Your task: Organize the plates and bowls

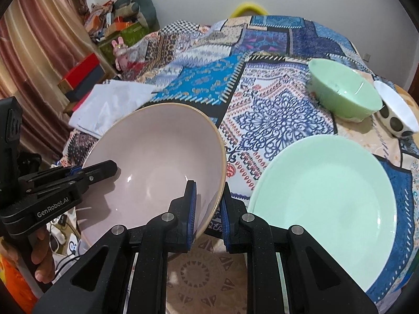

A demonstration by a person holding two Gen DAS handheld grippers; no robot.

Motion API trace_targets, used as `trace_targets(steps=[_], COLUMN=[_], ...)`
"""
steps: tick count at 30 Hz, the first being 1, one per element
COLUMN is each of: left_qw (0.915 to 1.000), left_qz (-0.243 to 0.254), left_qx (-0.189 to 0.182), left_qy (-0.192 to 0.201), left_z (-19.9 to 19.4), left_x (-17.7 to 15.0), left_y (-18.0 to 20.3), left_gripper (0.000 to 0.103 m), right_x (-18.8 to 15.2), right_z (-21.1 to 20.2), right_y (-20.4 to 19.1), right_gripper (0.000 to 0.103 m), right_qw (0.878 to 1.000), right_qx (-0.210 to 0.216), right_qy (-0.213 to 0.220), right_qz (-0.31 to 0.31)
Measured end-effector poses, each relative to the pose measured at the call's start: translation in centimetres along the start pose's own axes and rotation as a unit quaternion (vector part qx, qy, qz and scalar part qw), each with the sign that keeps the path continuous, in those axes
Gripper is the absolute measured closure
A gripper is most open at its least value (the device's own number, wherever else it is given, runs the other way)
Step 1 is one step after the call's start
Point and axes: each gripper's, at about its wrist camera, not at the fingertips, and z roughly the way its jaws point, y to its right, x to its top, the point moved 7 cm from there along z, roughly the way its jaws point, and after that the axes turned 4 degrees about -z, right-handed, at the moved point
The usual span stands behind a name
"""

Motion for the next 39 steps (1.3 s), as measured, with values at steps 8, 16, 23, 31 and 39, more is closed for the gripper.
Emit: trace_targets(steps=[8, 16, 23, 31, 39], left_qw=[0.9998, 0.9997, 0.9998, 0.9998, 0.9976], left_qz=[-0.006, 0.002, 0.013, 0.016, 0.035], left_qx=[-0.004, -0.011, -0.003, 0.008, 0.009], left_qy=[-0.021, -0.020, -0.016, 0.009, 0.059], left_z=[2.1, 2.4, 2.2, 0.1, -3.2], left_x=[-0.8, -1.0, -1.2, -0.4, 1.8], left_y=[-0.9, -0.9, -0.6, -0.2, 2.0], left_gripper=[0.089, 0.089, 0.089, 0.062, 0.038], right_x=[-0.3, -0.4, -0.2, 0.7, 2.0], right_z=[1.4, 1.5, 0.7, -2.0, -6.1], right_y=[0.3, 0.4, 0.6, 1.1, 3.6], right_gripper=[0.088, 0.084, 0.084, 0.079, 0.055], right_qw=[1.000, 1.000, 1.000, 1.000, 0.997], right_qx=[-0.003, 0.004, 0.000, -0.009, -0.030], right_qy=[-0.015, -0.019, -0.013, 0.021, 0.075], right_qz=[0.000, -0.002, -0.008, -0.018, -0.011])
